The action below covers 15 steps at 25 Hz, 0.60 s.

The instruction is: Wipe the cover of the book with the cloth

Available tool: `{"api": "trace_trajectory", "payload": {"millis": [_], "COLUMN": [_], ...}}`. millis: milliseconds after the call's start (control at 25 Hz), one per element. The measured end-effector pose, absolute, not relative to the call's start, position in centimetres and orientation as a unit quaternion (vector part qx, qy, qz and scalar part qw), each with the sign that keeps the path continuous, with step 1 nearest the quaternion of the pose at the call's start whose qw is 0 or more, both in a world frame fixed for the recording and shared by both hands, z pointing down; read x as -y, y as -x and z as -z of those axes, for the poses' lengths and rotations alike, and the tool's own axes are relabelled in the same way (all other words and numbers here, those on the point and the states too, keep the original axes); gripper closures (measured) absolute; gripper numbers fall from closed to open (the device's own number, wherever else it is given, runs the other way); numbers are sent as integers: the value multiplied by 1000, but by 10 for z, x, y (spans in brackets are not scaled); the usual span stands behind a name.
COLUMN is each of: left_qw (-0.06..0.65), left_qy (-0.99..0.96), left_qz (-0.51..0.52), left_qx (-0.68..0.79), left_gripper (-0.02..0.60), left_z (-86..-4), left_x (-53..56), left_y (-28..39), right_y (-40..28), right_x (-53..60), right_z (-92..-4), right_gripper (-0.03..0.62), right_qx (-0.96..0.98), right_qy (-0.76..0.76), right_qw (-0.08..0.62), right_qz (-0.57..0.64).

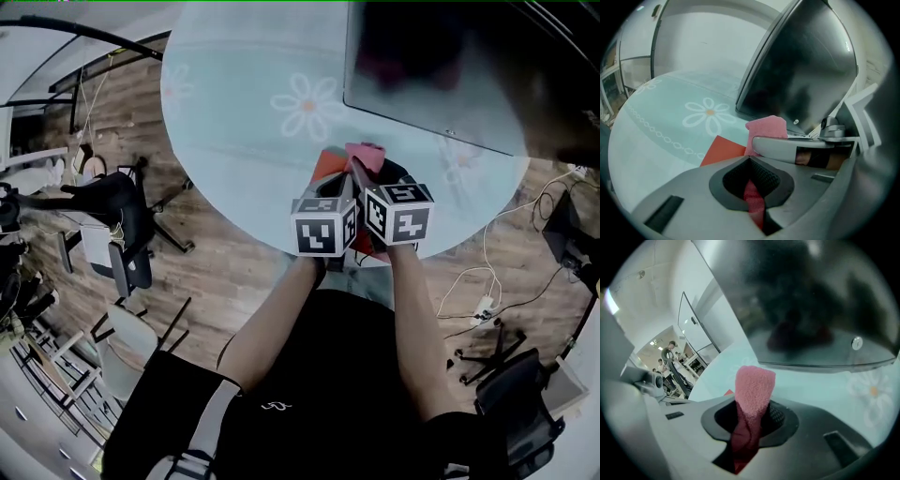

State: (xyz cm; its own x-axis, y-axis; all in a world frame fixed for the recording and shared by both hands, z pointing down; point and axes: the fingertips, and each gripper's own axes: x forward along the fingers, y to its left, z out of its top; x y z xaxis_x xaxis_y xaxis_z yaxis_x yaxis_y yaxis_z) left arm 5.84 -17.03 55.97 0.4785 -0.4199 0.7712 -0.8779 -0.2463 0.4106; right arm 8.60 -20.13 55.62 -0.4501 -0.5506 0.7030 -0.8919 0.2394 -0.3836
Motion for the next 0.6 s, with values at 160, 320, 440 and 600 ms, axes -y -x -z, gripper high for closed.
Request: {"api": "trace_trajectory", "payload": {"millis": [160,320,440,600], "left_qw": [424,419,412,405], "left_qy": [-747,-748,-754,-760], "left_qz": [-271,-286,-292,-297], "left_qx": [435,426,421,412], "left_gripper": [569,569,569,569], "left_z": [-560,-560,-561,-560], "left_x": [165,159,156,150], "left_y": [-69,-77,-84,-93], "right_y": [-96,-105,-112,-121], "right_x": [196,190,186,180], "right_z": [-556,-556,-556,-557], "right_gripper": [496,497,497,496], "right_qx": [758,756,756,753], "right_qy": [-478,-478,-478,-483], "right_qw": [220,216,215,215], "right_qz": [-387,-391,-392,-391]}}
